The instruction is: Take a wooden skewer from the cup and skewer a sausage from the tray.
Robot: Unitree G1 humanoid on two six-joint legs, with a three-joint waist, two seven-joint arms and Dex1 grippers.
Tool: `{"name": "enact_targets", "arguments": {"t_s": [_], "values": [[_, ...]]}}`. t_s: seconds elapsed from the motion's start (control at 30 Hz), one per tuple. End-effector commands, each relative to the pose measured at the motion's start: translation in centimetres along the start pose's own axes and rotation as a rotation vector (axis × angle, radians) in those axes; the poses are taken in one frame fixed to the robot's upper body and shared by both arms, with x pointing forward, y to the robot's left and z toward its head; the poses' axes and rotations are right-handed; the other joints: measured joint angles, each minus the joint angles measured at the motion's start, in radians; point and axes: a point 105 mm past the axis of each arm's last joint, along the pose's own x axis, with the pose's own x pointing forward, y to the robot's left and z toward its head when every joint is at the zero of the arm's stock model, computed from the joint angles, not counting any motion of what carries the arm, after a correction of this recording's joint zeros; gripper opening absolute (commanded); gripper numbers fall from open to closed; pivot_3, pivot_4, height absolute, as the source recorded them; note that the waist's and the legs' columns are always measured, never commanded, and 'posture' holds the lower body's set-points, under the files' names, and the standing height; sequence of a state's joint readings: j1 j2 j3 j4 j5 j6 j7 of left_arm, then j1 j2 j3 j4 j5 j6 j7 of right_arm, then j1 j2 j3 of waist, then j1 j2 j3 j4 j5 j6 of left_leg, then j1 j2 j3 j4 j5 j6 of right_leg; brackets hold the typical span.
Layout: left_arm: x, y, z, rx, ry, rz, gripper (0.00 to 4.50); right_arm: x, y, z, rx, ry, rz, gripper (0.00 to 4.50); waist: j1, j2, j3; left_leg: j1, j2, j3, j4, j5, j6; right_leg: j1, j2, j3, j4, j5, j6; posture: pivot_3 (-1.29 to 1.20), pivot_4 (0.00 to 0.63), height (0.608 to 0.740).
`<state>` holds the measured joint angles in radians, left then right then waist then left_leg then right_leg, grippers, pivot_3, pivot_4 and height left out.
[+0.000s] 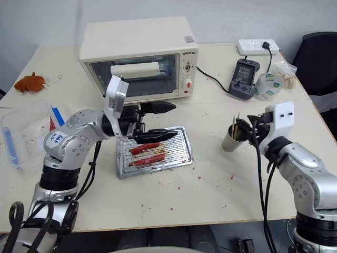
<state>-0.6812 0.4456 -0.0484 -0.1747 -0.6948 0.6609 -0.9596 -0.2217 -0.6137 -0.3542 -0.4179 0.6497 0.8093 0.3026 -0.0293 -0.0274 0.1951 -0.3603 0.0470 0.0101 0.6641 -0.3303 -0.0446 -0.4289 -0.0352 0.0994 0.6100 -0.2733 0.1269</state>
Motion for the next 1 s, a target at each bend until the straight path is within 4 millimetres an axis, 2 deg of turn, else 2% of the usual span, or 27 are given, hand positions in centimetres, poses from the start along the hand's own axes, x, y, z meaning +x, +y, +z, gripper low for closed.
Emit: {"name": "enact_targets", "arguments": {"t_s": [0.03,0.07,0.2,0.3,0.73,0.9,1.0], "values": [[0.2,0.0,1.0,0.050,-0.020,-0.010,4.50,0.0,0.3,1.1,-0.019,-0.038,0.016,0.81,0.000,0.000,0.000,0.000,0.000,0.000,0.000,0.000,0.000,0.000,0.000,0.000,0.000,0.000,0.000,0.00,0.150,0.740],[0.2,0.0,1.0,0.050,-0.021,-0.009,4.50,0.0,0.2,1.1,-0.021,-0.037,0.016,0.49,0.001,0.000,0.000,0.000,0.000,0.000,0.000,0.000,0.000,0.000,0.000,0.000,0.000,0.000,0.000,0.00,0.150,0.740],[0.3,0.0,1.0,0.052,-0.025,-0.007,4.50,-0.1,0.1,1.2,-0.017,-0.040,0.014,0.49,0.000,0.000,0.000,0.000,0.000,0.000,0.000,0.000,0.000,0.000,0.000,0.000,0.000,0.000,0.000,0.00,0.150,0.740],[0.3,0.1,0.9,0.053,-0.027,-0.009,4.50,-0.3,0.0,1.3,-0.011,-0.044,0.012,0.03,0.000,0.000,0.000,0.000,0.000,0.000,0.000,0.000,0.000,0.000,0.000,0.000,0.000,0.000,0.000,0.00,0.150,0.740],[1.0,0.4,0.5,0.045,-0.043,-0.040,4.50,-1.6,-0.1,3.1,-0.014,-0.071,-0.011,0.03,0.001,0.000,0.000,0.000,0.000,0.000,0.000,0.000,0.000,0.000,0.000,0.000,0.000,0.000,0.000,0.00,0.150,0.740],[1.6,0.8,0.1,0.048,-0.055,-0.060,4.50,-2.2,-0.5,5.2,-0.043,-0.106,-0.036,0.03,0.000,0.000,0.000,0.000,0.000,0.000,0.000,0.000,0.000,0.000,0.000,0.000,0.000,0.000,0.000,0.00,0.150,0.740],[1.9,1.1,0.1,0.054,-0.067,-0.064,4.50,-2.7,-0.4,7.2,-0.060,-0.138,-0.028,0.03,0.000,0.000,0.000,0.000,0.000,0.000,0.001,0.000,0.000,0.000,0.000,0.000,0.000,0.000,0.000,0.00,0.150,0.740]]}}
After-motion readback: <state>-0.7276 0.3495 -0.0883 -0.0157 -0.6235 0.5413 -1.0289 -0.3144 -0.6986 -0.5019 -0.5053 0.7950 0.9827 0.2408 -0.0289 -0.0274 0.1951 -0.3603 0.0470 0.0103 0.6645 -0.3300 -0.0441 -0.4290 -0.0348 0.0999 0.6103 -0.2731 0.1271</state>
